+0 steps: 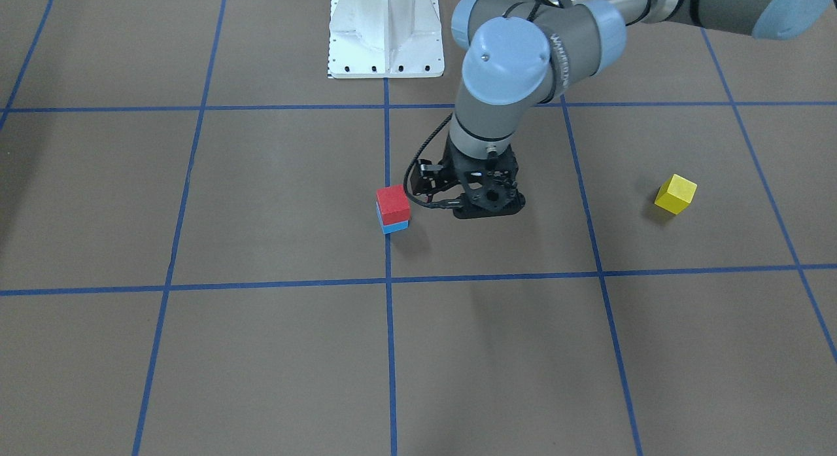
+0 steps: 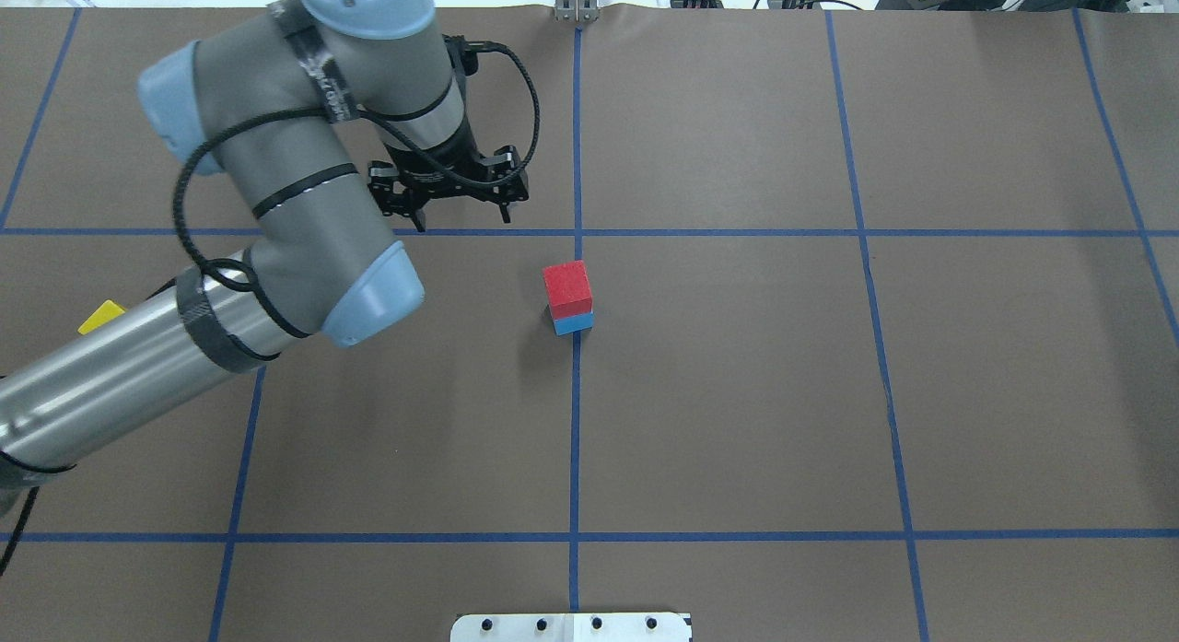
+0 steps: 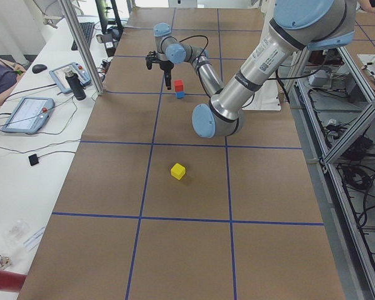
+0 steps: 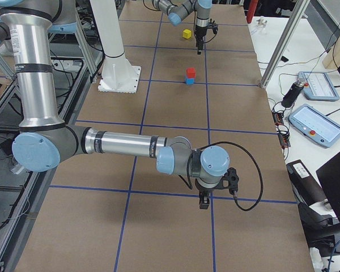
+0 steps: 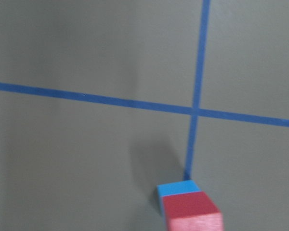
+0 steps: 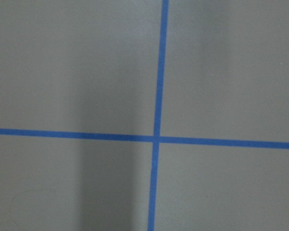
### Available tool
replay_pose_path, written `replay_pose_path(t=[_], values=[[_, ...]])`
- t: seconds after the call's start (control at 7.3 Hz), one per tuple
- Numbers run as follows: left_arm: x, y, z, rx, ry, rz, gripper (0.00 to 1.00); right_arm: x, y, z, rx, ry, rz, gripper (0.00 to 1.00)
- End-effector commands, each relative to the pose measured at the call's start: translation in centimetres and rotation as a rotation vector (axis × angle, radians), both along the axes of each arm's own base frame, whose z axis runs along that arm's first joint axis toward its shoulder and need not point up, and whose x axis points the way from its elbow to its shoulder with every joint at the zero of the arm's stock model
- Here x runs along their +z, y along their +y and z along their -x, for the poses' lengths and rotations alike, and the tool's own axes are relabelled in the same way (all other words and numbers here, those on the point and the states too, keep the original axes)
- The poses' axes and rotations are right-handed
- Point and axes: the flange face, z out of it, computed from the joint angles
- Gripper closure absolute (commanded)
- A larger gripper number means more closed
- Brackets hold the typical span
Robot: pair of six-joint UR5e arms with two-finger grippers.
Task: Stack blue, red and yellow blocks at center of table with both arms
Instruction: 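Move the left gripper back toward the yellow cube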
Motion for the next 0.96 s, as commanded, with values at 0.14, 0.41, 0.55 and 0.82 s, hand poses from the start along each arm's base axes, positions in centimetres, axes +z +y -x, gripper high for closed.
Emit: replay_pose_path(t=[0.14, 0.41, 0.55, 0.82], values=[[14.1, 2.0, 11.8, 0.091, -0.108, -0.103, 0.0, -0.3, 0.6, -1.2, 0.018, 0.037, -0.009, 0.0], [22.6, 6.0, 15.4, 0.132, -0.077, -0.211, 0.0, -1.1, 0.3, -0.9, 0.015, 0.048, -0.019, 0.0], [25.3, 7.3, 16.5, 0.233, -0.084, -0.316, 0.0, -1.3, 0.1, -0.9, 0.017, 0.048, -0.021, 0.0], [28.6, 9.0, 18.0, 0.341, -0.099, -0.425, 0.0, -1.4, 0.0, -0.6, 0.012, 0.048, -0.022, 0.0]])
